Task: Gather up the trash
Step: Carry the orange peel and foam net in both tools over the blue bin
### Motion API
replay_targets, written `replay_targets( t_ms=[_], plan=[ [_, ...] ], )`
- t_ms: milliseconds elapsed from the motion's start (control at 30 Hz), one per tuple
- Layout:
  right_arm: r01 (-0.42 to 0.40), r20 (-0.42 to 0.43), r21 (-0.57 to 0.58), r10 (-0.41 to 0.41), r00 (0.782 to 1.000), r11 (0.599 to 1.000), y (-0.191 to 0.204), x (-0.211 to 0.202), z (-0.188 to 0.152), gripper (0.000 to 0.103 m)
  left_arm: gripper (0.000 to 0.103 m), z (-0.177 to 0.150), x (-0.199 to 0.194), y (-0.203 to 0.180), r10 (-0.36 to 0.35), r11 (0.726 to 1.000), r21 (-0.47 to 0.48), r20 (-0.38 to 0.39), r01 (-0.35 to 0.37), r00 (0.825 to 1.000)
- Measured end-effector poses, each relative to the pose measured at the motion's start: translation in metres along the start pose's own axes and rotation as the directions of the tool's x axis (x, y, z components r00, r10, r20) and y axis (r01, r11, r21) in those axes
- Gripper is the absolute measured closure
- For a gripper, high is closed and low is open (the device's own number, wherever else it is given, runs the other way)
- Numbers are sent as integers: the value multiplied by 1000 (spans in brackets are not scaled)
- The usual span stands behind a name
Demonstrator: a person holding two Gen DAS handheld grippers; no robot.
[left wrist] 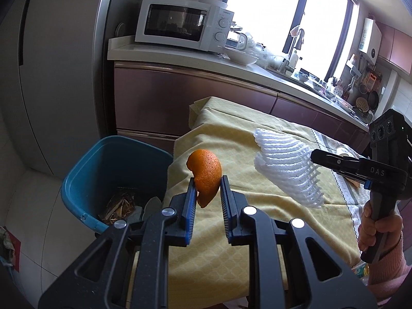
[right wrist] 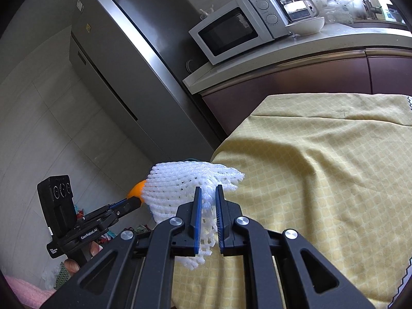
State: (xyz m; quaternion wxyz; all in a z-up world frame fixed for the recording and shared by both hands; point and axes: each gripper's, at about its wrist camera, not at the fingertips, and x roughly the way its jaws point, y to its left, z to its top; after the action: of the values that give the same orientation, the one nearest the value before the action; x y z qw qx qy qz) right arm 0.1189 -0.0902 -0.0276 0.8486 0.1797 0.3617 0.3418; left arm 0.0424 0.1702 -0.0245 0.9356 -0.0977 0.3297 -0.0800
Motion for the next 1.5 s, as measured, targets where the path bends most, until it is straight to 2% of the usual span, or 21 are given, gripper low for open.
replay_targets(
  t_ms=[300,367,500,700,1033,1500],
  plan=[
    [-29,-39,-40,27,999,999,17,26,6,94,86,0,-8,31,54,998,-43,10,-54,998],
    [-33,-47,-48,30,998,998,20,31,8,94,91,1,-7,36,63,997,-50,7,-63,998],
    [-36,-60,-64,32,998,997,26,39,11,94,94,0,-5,48,67,995,-68,0,-66,998],
    [-49,-84,-68,43,996,996,31,52,11,94,97,-4,8,68,74,992,-97,-20,-75,997],
    [-56,-128,-60,48,991,997,34,65,4,94,97,-17,30,109,101,980,-166,-58,-110,993],
    [-43,-192,-146,14,981,988,69,138,20,94,97,-10,17,113,102,979,-179,-8,-101,995]
  ],
)
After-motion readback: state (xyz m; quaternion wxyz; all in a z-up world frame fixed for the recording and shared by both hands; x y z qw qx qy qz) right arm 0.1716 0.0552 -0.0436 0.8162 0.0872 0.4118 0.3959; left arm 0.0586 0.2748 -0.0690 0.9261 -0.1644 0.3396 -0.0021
